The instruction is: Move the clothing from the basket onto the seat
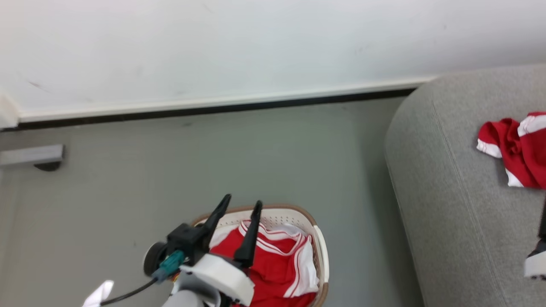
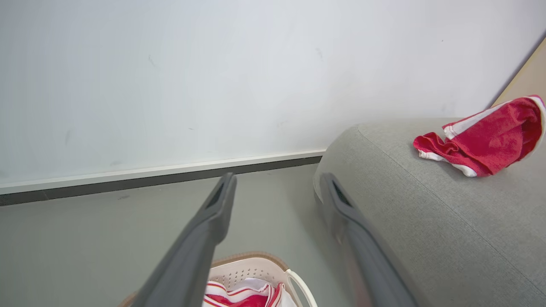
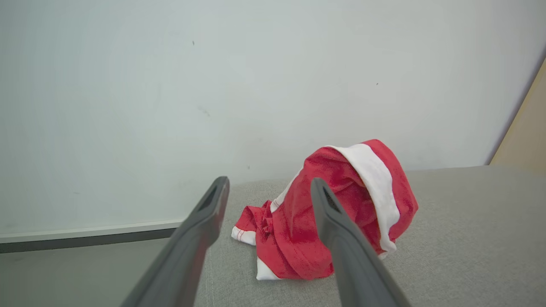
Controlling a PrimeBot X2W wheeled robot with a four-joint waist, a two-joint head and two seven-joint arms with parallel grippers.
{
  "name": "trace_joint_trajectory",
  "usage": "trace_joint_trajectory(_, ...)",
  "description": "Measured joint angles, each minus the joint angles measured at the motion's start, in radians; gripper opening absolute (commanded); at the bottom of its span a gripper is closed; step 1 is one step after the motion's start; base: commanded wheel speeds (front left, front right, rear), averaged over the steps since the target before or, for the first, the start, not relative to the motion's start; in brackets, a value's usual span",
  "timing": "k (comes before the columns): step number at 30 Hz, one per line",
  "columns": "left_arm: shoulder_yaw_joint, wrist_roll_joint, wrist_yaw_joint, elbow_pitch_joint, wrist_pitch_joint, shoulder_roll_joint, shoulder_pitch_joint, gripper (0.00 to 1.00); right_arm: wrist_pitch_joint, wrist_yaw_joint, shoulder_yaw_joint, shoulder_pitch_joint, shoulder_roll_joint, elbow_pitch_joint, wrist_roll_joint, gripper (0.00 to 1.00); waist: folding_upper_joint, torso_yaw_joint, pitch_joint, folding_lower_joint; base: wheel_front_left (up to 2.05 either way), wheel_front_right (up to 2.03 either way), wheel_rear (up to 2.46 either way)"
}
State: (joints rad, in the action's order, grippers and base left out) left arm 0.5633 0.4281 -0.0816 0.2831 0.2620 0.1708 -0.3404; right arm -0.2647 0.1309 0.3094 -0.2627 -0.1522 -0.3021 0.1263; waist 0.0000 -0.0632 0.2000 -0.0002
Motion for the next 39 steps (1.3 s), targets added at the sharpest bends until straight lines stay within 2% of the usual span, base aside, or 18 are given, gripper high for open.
trace_joint_trajectory(9, -0.179, -0.067, -0.006, -0.042, 0.002, -0.028, 0.158, 1.00, 0.000, 0.000, -0.100, 0.156, 0.078, 0.132, -0.019, 1.00, 0.0000, 0.075, -0.102, -0.0001, 0.00, 0.00, 0.00)
trace_joint_trajectory(17, -0.297, -0.141, 0.048, -0.043, 0.002, -0.057, 0.241, 1.00, 0.000, 0.000, -0.170, 0.258, 0.100, 0.173, -0.025, 1.00, 0.0000, 0.109, -0.162, -0.0001, 0.00, 0.00, 0.00)
trace_joint_trajectory(23, -0.349, -0.183, 0.089, -0.031, 0.002, -0.074, 0.298, 1.00, 0.000, 0.000, -0.223, 0.305, 0.102, 0.154, 0.009, 1.00, 0.0000, 0.097, -0.201, 0.0000, 0.00, 0.00, 0.00)
trace_joint_trajectory(39, -0.419, -0.244, 0.143, -0.030, 0.002, -0.109, 0.326, 1.00, 0.000, 0.000, -0.251, 0.312, 0.102, 0.139, 0.043, 1.00, 0.0000, 0.083, -0.218, 0.0001, 0.00, 0.00, 0.00)
